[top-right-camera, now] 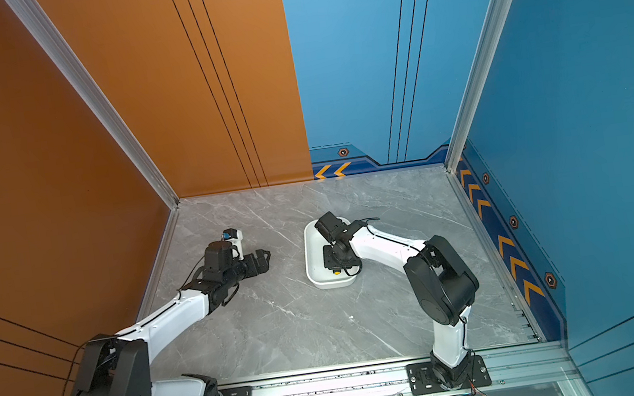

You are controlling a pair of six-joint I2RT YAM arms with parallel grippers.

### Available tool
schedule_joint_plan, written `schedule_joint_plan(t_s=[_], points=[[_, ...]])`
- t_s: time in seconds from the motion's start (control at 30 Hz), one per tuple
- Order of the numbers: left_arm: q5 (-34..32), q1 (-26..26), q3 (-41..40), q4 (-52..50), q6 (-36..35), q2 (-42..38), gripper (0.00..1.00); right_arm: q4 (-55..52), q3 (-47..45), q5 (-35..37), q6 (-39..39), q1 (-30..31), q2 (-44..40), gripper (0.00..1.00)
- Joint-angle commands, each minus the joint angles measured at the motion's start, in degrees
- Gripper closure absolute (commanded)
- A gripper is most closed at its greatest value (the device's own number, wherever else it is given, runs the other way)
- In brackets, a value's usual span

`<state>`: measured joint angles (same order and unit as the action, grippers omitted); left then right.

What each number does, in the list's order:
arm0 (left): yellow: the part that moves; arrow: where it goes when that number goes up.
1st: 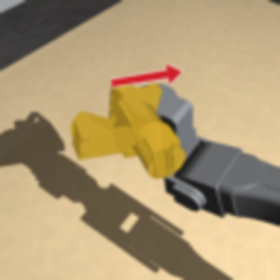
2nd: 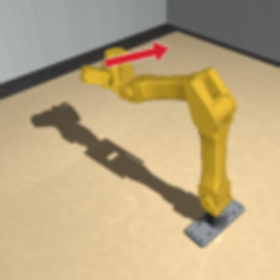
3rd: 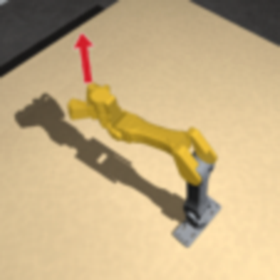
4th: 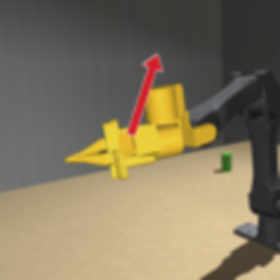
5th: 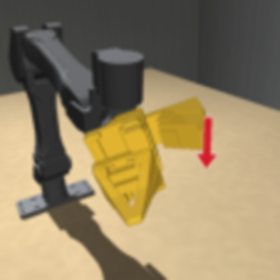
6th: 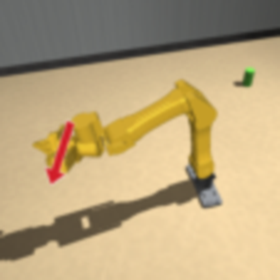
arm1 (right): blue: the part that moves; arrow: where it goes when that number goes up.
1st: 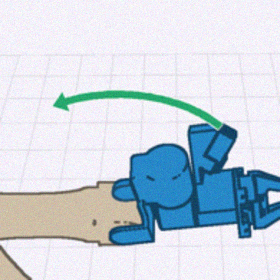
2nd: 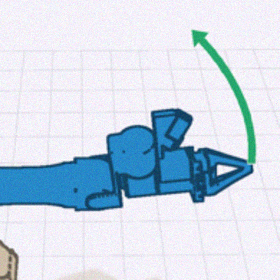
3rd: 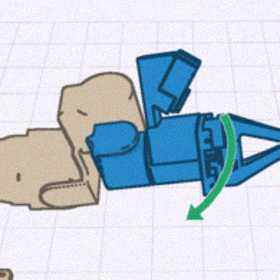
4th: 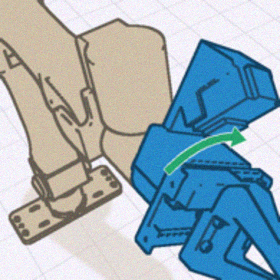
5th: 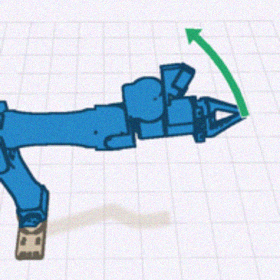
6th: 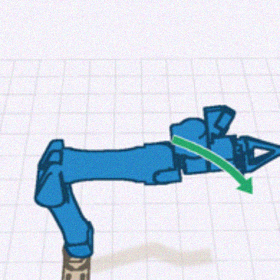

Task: Put the screwdriver in the bin
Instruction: Place the screwdriver into the bin.

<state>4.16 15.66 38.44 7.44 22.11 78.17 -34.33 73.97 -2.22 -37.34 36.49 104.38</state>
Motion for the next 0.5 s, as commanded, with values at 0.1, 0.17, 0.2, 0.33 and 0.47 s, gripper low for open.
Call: schedule_joint_plan(t_s=[0.1, 0.17, 0.2, 0.33, 0.47], points=[[-0.2, -0.4, -1.3, -0.6, -0.2, -1.9, 0.02, 1.6, -0.6, 2.1, -1.9, 0.1, 0.5, 0.98], [-0.4, -0.4, -1.5, -0.7, -0.3, -2.1, 0.02, 1.7, -0.2, 1.8, -1.9, 0.1, 1.5, 0.98], [-0.6, -0.5, -1.5, -0.7, -0.4, -2.1, 0.02, 1.8, 0.0, 1.7, -2.0, 0.2, 1.9, 0.98], [-0.7, -0.5, -1.4, -1.0, -0.6, -2.2, 0.02, 2.0, 1.0, 1.3, -2.2, 0.2, 3.7, 0.98], [-0.7, -0.5, -1.5, -1.1, -0.6, -2.1, 0.02, 2.1, 0.9, 1.5, -2.4, 0.3, 4.1, 0.98]])
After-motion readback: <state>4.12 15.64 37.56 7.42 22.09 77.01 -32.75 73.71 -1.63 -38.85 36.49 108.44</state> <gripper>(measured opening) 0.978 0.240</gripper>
